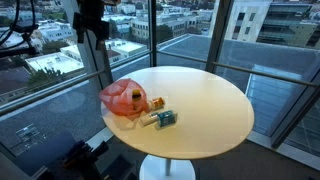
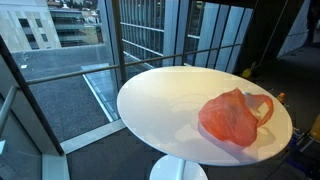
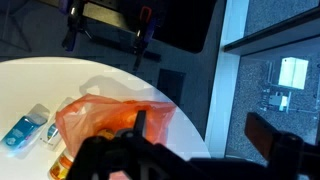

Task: Put the blue container in the plastic bag

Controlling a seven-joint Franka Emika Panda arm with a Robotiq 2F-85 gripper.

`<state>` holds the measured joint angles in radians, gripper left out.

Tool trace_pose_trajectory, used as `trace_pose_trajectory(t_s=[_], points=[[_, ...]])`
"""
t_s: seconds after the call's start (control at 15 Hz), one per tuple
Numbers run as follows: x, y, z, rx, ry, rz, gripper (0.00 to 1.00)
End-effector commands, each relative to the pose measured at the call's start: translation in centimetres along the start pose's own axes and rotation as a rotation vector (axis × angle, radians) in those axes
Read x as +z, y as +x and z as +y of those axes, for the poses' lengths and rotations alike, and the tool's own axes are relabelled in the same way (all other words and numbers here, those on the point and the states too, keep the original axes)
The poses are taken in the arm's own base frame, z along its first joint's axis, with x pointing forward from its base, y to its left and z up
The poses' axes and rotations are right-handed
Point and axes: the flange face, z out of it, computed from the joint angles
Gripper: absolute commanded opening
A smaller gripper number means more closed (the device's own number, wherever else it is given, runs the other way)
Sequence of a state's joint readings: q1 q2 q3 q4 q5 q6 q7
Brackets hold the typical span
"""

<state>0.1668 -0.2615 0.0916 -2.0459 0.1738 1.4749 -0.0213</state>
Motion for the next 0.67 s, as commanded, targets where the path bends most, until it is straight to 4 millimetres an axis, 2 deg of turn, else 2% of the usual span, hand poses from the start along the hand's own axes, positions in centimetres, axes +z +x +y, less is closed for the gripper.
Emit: trace_pose_trajectory(t_s=[0.0, 0.13, 0.27, 0.6], points=[[-0.1, 0.0, 0.0, 0.0, 0.0, 0.0, 1.0], [-0.1, -0.1, 0.0, 0.0, 0.0, 0.002, 1.0], [-0.4, 0.5, 0.8, 0.034, -0.006, 0.007, 1.0], [-1.7, 1.8, 4.2, 0.14, 0.002, 0.038, 1.0]])
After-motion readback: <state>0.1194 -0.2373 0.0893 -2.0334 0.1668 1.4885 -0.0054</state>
